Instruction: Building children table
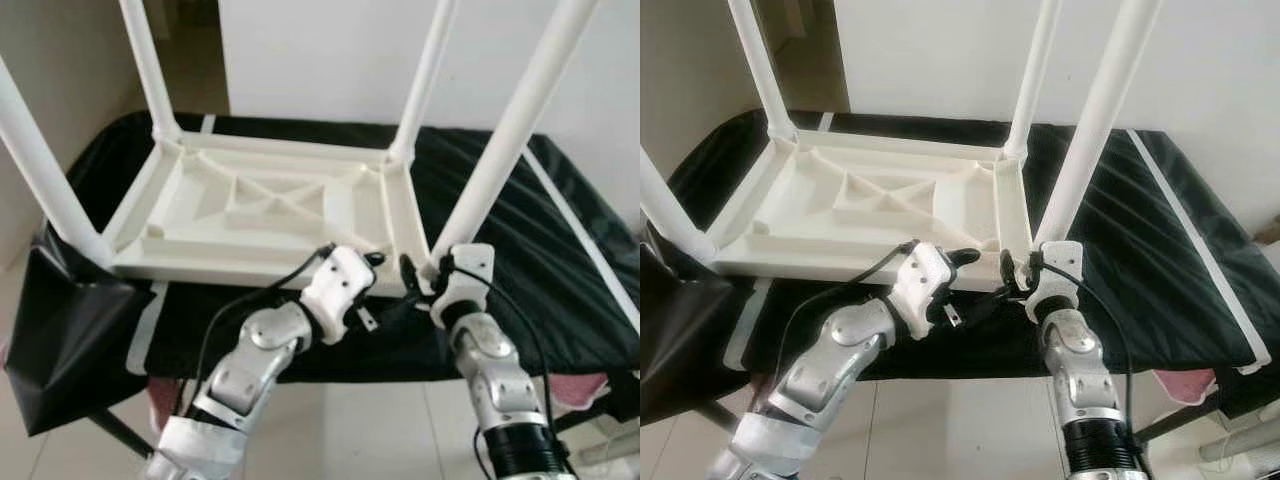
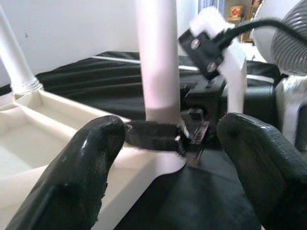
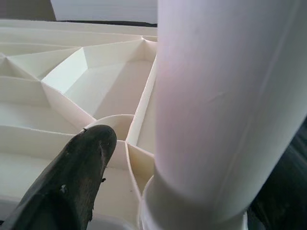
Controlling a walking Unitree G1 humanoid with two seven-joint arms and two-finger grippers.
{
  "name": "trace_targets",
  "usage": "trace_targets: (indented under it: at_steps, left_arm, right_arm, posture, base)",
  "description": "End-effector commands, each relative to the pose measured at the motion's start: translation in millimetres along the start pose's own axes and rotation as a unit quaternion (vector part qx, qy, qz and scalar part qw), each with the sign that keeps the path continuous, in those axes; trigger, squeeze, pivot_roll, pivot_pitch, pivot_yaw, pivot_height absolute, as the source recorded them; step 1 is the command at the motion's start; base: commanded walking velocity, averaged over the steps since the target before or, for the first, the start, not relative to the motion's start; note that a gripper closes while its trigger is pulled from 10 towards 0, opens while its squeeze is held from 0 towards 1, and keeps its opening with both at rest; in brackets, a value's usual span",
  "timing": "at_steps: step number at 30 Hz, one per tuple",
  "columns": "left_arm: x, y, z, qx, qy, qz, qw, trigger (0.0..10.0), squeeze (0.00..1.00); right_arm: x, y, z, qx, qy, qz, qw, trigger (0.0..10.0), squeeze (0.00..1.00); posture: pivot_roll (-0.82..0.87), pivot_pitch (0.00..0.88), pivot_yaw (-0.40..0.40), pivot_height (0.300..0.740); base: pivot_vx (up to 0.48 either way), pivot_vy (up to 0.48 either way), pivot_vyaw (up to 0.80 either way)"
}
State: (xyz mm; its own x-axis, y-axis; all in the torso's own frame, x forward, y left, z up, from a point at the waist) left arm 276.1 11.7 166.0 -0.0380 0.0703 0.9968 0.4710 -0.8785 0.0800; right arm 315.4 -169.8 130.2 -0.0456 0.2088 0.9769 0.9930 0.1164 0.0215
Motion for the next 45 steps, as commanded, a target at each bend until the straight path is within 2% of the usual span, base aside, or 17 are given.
trace_targets:
  at_steps: [1, 3, 4, 6, 8, 10, 12, 22, 32, 33, 35, 36, 45]
  left_arm:
    - [-2, -1.9, -3.4, -0.014, -0.016, 0.004, 1.000, 10.0, 0.00]
    - [-1, -2.4, -4.6, -0.021, -0.021, 0.005, 1.000, 10.0, 0.00]
    - [0, -2.9, -6.9, -0.032, -0.026, 0.006, 0.999, 10.0, 0.00]
    - [0, -2.7, -7.8, -0.036, -0.024, 0.007, 0.999, 10.0, 0.00]
    - [0, -2.7, -7.8, -0.036, -0.024, 0.007, 0.999, 10.0, 0.00]
    - [1, -2.2, -6.1, -0.034, -0.013, 0.009, 0.999, 10.0, 0.00]
    - [1, -2.2, -6.1, -0.034, -0.013, 0.009, 0.999, 10.0, 0.00]
    - [5, -1.8, -6.9, -0.024, -0.005, 0.004, 1.000, 10.0, 0.00]
    - [9, -3.6, -6.5, -0.013, -0.003, 0.001, 1.000, 10.0, 0.00]
    - [9, -5.7, -5.8, -0.006, -0.003, 0.001, 1.000, 10.0, 0.00]
    - [9, -7.1, -5.5, -0.001, -0.003, 0.002, 1.000, 10.0, 0.00]
    - [9, -8.8, -5.4, 0.004, -0.003, 0.003, 1.000, 10.0, 0.00]
    - [6, -23.4, -4.0, 0.026, -0.013, 0.013, 0.999, 10.0, 0.00]
  right_arm:
    - [5, 1.4, -0.5, 0.034, -0.020, -0.009, 0.999, 10.0, 0.00]
    - [6, 1.5, -1.1, 0.045, -0.028, -0.014, 0.998, 10.0, 0.00]
    - [8, 2.3, -1.1, 0.080, -0.046, -0.021, 0.996, 10.0, 0.00]
    - [7, 3.1, -0.8, 0.101, -0.055, -0.021, 0.993, 10.0, 0.00]
    - [7, 3.1, -0.8, 0.101, -0.055, -0.021, 0.993, 10.0, 0.00]
    - [7, 5.8, 0.1, 0.142, -0.072, -0.021, 0.987, 10.0, 0.00]
    - [7, 5.8, 0.1, 0.142, -0.072, -0.021, 0.987, 10.0, 0.00]
    - [-10, 17.4, 2.1, 0.218, -0.091, 0.009, 0.972, 10.0, 0.00]
    - [-7, 29.7, 2.4, 0.258, -0.099, 0.003, 0.961, 10.0, 0.00]
    - [-6, 31.8, 1.9, 0.269, -0.102, 0.003, 0.958, 9.3, 0.00]
    - [-6, 33.3, 1.4, 0.277, -0.104, 0.003, 0.955, 9.3, 0.00]
    - [-8, 34.8, 0.0, 0.282, -0.107, 0.008, 0.953, 0.0, 0.00]
    - [-22, 32.5, -6.7, 0.283, -0.101, 0.034, 0.953, 0.0, 0.00]
  posture:
    - [-0.04, 0.032, -0.059, 0.740]
    - [-0.04, 0.032, -0.059, 0.740]
    - [-0.03, 0.026, -0.056, 0.740]
    - [-0.03, 0.018, -0.057, 0.740]
    - [-0.03, 0.018, -0.057, 0.740]
    - [-0.02, 0.006, -0.057, 0.740]
    - [-0.02, 0.006, -0.057, 0.740]
    - [-0.02, 0.000, -0.048, 0.740]
    - [0.04, 0.011, -0.078, 0.740]
    - [0.06, 0.022, -0.089, 0.740]
    - [0.06, 0.022, -0.089, 0.740]
    - [0.09, 0.031, -0.101, 0.740]
    - [0.10, 0.078, -0.099, 0.740]
  base:
    - [0.000, 0.000, 0.00]
    - [0.000, 0.000, 0.00]
    - [0.000, 0.000, 0.00]
    - [0.000, 0.000, 0.00]
    - [0.000, 0.000, 0.00]
    - [0.000, 0.000, 0.00]
    - [0.000, 0.000, 0.00]
    - [0.000, 0.000, 0.00]
    - [0.000, 0.000, 0.00]
    - [0.000, 0.000, 0.00]
    - [0.000, 0.000, 0.00]
    - [0.000, 0.000, 0.00]
    - [0.000, 0.000, 0.00]
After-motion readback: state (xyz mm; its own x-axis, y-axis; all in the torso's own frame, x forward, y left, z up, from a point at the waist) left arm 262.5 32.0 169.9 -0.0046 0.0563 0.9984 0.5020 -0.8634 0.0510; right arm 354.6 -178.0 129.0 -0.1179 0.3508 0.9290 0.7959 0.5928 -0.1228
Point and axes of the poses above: a point about 5 cm out from each wrist's last joint towards the gripper, its own y axis pointing out of the wrist towards the gripper, its own x axis along the axis of the wrist's last joint, z = x × y, the point moved 1 cm from there along y, pointing out of the wrist towards the gripper, and after that the axes turned 12 degrees about -y, right-handed, at the moved point
